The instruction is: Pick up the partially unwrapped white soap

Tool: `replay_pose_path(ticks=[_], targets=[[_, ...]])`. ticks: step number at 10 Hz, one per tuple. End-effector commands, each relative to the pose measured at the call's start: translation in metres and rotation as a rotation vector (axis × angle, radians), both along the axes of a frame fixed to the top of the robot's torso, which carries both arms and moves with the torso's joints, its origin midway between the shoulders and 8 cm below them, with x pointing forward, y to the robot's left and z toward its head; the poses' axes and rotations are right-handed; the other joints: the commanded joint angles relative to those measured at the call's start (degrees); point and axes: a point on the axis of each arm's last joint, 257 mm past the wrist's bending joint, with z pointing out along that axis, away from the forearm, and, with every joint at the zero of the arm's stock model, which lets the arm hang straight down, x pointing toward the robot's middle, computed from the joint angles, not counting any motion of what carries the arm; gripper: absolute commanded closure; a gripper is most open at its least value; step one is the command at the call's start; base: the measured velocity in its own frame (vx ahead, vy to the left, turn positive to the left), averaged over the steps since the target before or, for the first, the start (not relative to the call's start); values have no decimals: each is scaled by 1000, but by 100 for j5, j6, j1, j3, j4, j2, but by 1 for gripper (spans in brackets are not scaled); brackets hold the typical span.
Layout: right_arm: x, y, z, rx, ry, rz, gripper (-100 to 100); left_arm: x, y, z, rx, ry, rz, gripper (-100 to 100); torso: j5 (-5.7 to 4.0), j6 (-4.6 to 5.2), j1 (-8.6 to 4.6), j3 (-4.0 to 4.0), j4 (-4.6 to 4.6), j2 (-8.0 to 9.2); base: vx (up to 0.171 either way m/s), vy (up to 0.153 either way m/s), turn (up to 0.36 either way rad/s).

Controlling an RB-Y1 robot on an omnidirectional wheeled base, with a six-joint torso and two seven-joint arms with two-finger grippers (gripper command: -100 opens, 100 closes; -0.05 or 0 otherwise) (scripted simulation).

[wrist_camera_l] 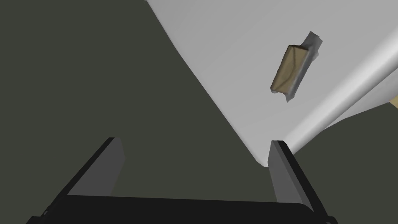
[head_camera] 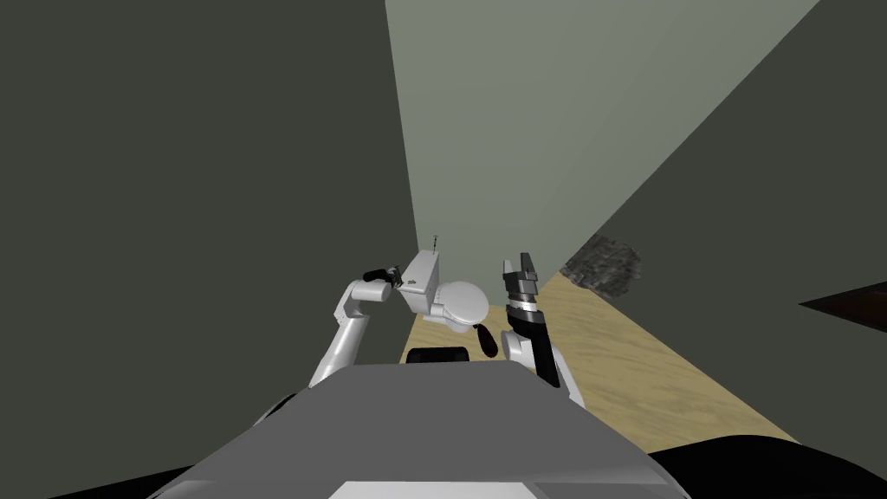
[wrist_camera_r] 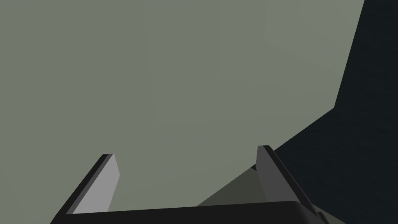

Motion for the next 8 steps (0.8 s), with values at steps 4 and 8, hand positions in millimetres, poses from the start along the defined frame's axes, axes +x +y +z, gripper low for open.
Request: replay_pose_path(ticks=[4,8], targets=[[0,0,0,0,0,0,0,-7,-23,-17,-37,114,-22,-100,1,0,3,0,0,1,40,29,-11],[0,0,0,0,0,0,0,-20,-32,-34,-46,215,-30,-100,0,0,3,0,0,0,40,27,-3]])
